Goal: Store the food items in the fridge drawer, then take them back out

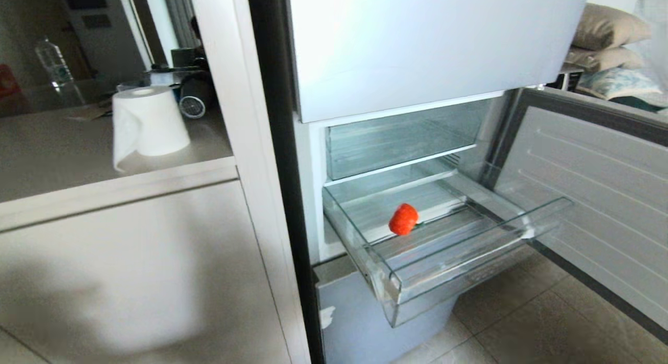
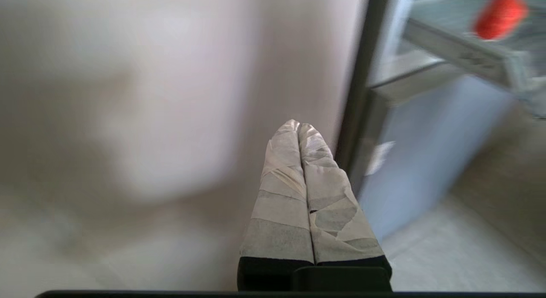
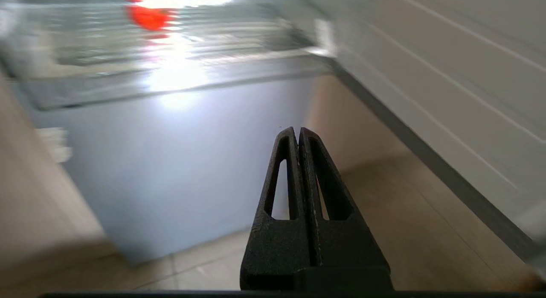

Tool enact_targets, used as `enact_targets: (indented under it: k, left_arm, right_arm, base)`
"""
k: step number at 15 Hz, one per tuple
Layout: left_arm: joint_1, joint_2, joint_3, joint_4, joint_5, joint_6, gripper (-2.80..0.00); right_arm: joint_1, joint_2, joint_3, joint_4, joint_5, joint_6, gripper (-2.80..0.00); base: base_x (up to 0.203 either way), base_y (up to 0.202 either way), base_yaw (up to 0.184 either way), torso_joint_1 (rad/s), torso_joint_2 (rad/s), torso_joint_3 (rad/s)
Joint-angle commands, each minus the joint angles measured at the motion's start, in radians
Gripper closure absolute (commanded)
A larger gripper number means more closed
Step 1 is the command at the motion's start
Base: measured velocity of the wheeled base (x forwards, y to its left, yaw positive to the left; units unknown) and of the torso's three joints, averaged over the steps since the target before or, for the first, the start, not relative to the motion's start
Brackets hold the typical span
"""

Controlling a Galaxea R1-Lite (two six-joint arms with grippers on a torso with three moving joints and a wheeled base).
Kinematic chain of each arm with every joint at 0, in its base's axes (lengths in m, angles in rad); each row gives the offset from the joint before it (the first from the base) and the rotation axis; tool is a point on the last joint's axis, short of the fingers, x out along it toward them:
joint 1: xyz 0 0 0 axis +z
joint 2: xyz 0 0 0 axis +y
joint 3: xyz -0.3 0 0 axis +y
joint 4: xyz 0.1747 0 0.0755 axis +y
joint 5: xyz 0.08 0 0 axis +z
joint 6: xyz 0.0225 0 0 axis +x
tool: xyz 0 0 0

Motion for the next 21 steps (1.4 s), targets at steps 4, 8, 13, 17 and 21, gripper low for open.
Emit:
enact_targets:
  k: [4, 8, 13, 17, 21]
  left_arm:
    - [0.000, 0.000, 0.000, 0.000, 0.001, 0.000, 0.00]
    - [0.000, 0.000, 0.000, 0.000, 0.000, 0.000, 0.00]
    - [0.000, 0.000, 0.000, 0.000, 0.001, 0.000, 0.00]
    - [0.000, 0.000, 0.000, 0.000, 0.000, 0.000, 0.00]
    - [0.000, 0.000, 0.000, 0.000, 0.001, 0.000, 0.00]
  right_arm:
    - [0.000, 0.001, 0.002, -0.001, -0.004, 0.032, 0.00]
    - [0.000, 0.001, 0.000, -0.003, -0.012, 0.081, 0.00]
    - [0.000, 0.050, -0.004, -0.059, -0.026, 0.089, 0.00]
    - [-0.036, 0.337, -0.142, -0.099, -0.209, 0.145, 0.00]
    - [-0.192, 0.716, -0.288, -0.111, -0.259, 0.178, 0.00]
  base:
    - [0.000, 0.007, -0.175, 0.002, 0.00, 0.003]
    - [0.000, 0.008, -0.173, 0.002, 0.00, 0.004]
    - [0.000, 0.003, -0.068, 0.002, 0.00, 0.004]
    - [0.000, 0.000, 0.000, 0.000, 0.00, 0.000]
    - [0.000, 0.000, 0.000, 0.000, 0.00, 0.000]
